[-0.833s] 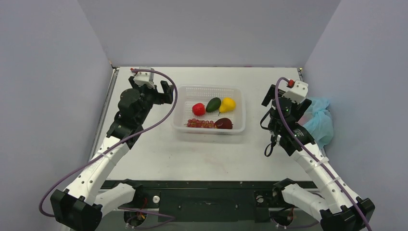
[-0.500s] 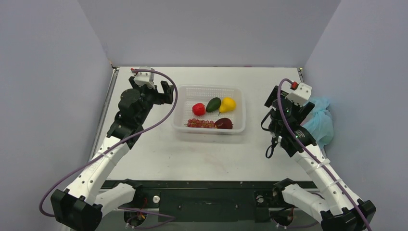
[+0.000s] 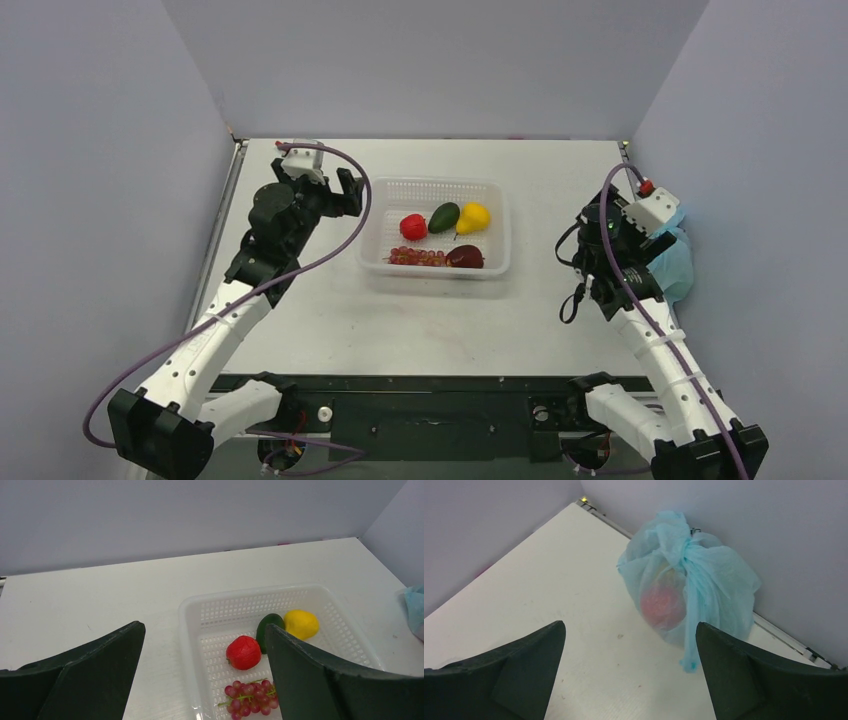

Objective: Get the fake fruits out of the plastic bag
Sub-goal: Move the plastic bag to the center of the board, then untie the plastic bag at the center of the board.

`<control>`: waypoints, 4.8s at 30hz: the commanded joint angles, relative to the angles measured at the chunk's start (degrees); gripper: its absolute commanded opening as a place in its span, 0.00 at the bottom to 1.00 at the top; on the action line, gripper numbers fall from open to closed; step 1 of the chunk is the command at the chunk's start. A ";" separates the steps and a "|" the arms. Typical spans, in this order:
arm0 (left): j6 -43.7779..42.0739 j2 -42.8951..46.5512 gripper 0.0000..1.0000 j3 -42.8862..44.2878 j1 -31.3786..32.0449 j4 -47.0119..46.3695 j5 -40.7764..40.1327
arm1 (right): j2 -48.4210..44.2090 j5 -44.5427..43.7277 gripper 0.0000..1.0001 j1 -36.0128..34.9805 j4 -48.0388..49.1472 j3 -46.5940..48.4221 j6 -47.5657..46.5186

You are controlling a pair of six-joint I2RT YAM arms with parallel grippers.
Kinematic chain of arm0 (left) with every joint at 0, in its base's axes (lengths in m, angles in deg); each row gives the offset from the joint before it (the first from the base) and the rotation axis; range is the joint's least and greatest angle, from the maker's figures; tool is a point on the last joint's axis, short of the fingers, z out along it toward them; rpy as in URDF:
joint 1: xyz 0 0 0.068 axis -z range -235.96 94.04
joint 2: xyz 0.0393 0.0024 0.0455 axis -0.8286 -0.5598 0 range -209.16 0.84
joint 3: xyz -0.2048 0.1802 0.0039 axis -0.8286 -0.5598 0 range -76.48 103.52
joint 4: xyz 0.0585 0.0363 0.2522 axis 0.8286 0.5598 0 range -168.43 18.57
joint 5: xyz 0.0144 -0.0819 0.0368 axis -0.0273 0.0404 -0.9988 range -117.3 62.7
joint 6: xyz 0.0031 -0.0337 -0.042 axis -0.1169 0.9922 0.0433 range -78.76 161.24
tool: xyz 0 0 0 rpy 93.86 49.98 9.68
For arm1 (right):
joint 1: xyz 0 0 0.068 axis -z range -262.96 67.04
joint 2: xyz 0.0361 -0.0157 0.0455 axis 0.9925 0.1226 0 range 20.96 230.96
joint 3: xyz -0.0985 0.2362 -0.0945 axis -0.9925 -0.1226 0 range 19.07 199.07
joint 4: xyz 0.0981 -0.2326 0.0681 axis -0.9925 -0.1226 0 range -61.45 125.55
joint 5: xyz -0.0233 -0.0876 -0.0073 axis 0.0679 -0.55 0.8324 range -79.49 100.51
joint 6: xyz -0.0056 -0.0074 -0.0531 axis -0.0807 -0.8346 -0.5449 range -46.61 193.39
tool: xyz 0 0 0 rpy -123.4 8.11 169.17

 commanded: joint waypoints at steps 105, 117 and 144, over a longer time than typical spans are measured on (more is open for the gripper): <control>18.96 -39.93 0.80 24.76 28.98 -7.85 11.29 | -16.27 20.99 0.75 -6.56 -23.42 -2.72 8.20; 15.83 -41.76 0.80 22.76 40.69 -11.83 4.69 | -8.03 43.62 0.81 12.54 -17.66 -0.58 2.59; -0.07 -59.50 0.76 37.78 55.35 -10.00 -26.44 | 7.79 57.25 0.68 20.50 -20.40 10.44 -3.01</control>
